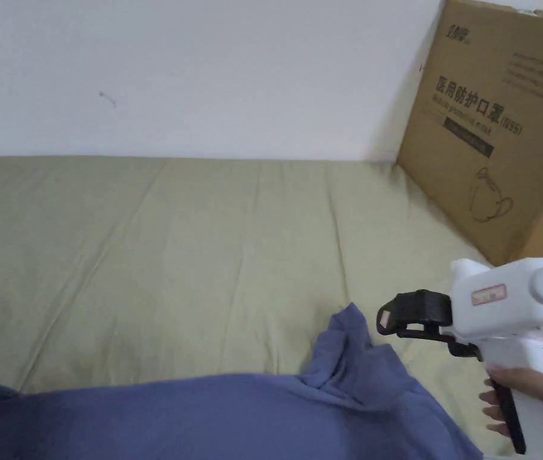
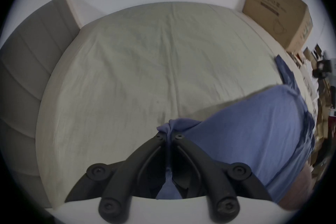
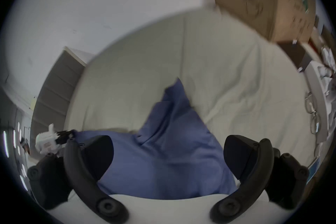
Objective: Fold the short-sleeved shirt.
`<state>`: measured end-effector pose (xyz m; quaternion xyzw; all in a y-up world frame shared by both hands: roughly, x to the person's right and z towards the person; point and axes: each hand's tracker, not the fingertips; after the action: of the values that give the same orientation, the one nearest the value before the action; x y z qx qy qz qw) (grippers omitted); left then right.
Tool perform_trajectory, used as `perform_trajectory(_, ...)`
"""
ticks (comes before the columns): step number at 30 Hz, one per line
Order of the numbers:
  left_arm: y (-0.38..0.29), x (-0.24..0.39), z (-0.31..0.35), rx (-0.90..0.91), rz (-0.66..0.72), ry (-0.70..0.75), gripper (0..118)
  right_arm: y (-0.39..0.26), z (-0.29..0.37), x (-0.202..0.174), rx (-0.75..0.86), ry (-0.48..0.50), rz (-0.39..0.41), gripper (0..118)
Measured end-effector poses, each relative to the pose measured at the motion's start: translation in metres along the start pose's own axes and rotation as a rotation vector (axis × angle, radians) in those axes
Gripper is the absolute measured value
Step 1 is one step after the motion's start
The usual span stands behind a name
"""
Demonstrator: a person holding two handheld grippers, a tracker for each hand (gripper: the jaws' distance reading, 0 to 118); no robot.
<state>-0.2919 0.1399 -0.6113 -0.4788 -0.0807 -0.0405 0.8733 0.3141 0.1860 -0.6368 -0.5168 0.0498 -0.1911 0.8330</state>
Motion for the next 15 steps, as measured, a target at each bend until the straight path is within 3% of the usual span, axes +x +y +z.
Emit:
perform_trajectory(3,0.002,-0.007,0.004,0.004,0.008,-0.013,3,0.026,-0.059,0.013,-0.059,-0.169,-0.022,118)
perform_trajectory(7,0.002,-0.007,0.001,-0.02,0.022,-0.011,3,0.035,-0.114,0.026,-0.201,-0.17,-0.054,116)
perform_trajectory(9,0.002,-0.007,-0.001,-0.037,0.019,-0.006,3,0.031,-0.121,0.026,-0.195,-0.2,-0.053,90)
perform_trajectory(10,0.002,-0.007,-0.002,-0.045,0.021,-0.007,3,0.027,-0.116,0.018,-0.165,-0.324,0.033,78)
perform_trajectory(11,0.003,-0.007,-0.005,-0.049,0.018,-0.002,3,0.022,-0.109,0.009,-0.15,-0.328,0.104,59)
perform_trajectory(13,0.004,-0.007,-0.008,-0.053,0.016,0.002,3,0.015,-0.097,0.001,-0.165,-0.266,0.189,1)
perform_trajectory(14,0.003,-0.007,-0.01,-0.058,0.021,0.002,3,0.009,-0.093,-0.001,-0.194,-0.2,0.157,1)
perform_trajectory(15,0.003,-0.007,-0.011,-0.062,0.026,0.006,3,0.006,-0.087,-0.001,-0.178,-0.221,0.155,1)
